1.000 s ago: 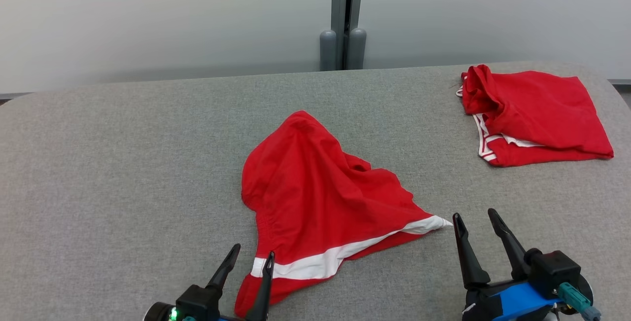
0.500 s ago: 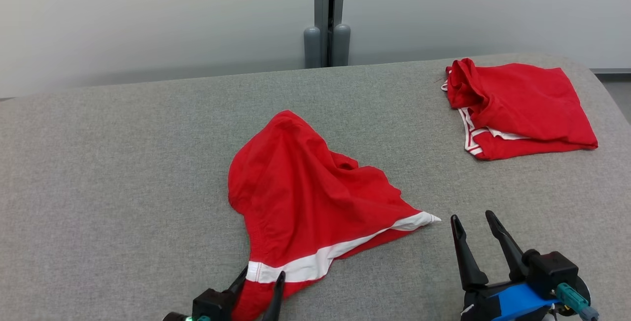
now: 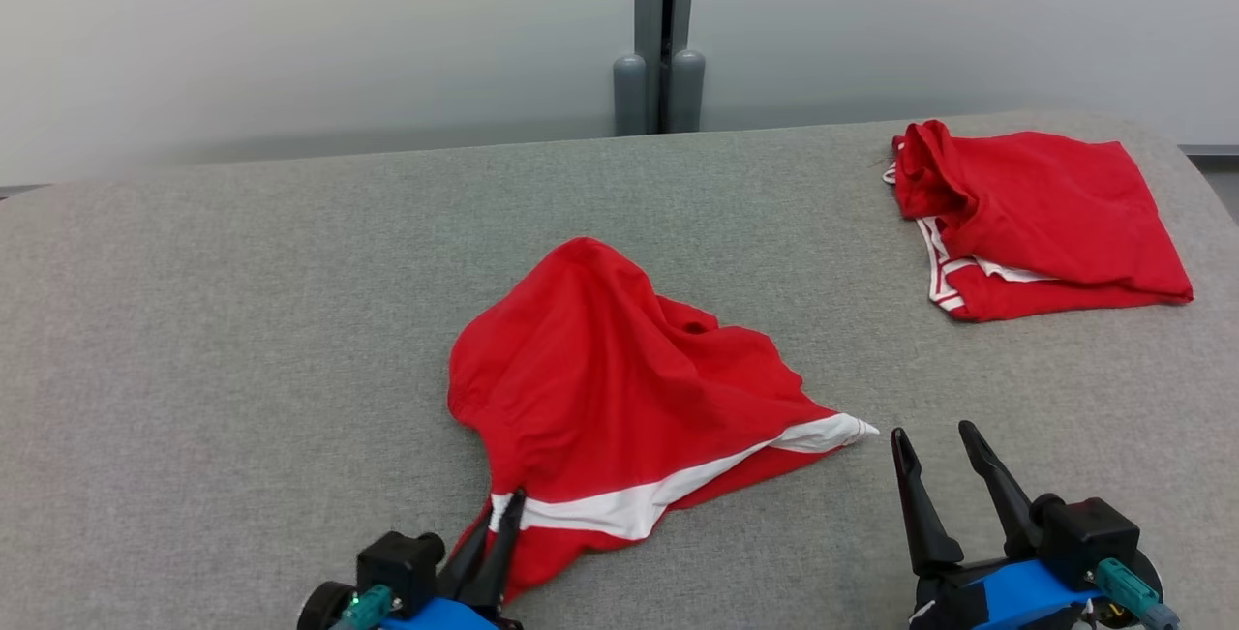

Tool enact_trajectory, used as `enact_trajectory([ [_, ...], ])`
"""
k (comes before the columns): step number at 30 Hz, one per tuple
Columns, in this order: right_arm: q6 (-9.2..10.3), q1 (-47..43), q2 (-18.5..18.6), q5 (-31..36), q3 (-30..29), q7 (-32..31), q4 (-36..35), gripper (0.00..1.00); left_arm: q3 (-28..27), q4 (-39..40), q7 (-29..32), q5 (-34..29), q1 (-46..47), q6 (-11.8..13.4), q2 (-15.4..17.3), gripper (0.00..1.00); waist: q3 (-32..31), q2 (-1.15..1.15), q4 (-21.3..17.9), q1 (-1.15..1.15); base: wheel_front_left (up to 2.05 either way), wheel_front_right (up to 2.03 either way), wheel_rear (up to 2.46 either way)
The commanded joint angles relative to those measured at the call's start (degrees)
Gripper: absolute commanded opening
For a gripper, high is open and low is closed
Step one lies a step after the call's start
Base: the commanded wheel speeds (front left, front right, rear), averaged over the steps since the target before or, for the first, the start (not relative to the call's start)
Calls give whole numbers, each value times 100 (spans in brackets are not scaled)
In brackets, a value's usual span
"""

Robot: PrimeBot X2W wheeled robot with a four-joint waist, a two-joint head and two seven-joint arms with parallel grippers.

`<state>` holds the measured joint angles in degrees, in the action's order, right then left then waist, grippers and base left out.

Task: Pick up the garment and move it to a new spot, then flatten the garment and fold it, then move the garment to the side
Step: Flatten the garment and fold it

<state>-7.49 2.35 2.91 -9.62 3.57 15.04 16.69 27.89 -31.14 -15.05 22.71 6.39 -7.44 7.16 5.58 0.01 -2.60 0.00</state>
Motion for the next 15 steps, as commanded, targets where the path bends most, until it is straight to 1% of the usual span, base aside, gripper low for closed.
enact_trajectory([
  [1,-1,-21,0,-13,-17,16,16,100,-211,124,-14,-7,56,-7,81,0,4,-1,80,0,0,0,0],
  [9,-1,-43,3,-19,-82,16,116,100,-1063,625,-14,-239,-333,-7,279,0,-20,-1,334,0,0,0,0],
  [15,-1,16,3,-35,-88,17,211,100,-1300,587,-14,-335,-553,-7,256,0,-55,-1,371,0,0,0,0],
])
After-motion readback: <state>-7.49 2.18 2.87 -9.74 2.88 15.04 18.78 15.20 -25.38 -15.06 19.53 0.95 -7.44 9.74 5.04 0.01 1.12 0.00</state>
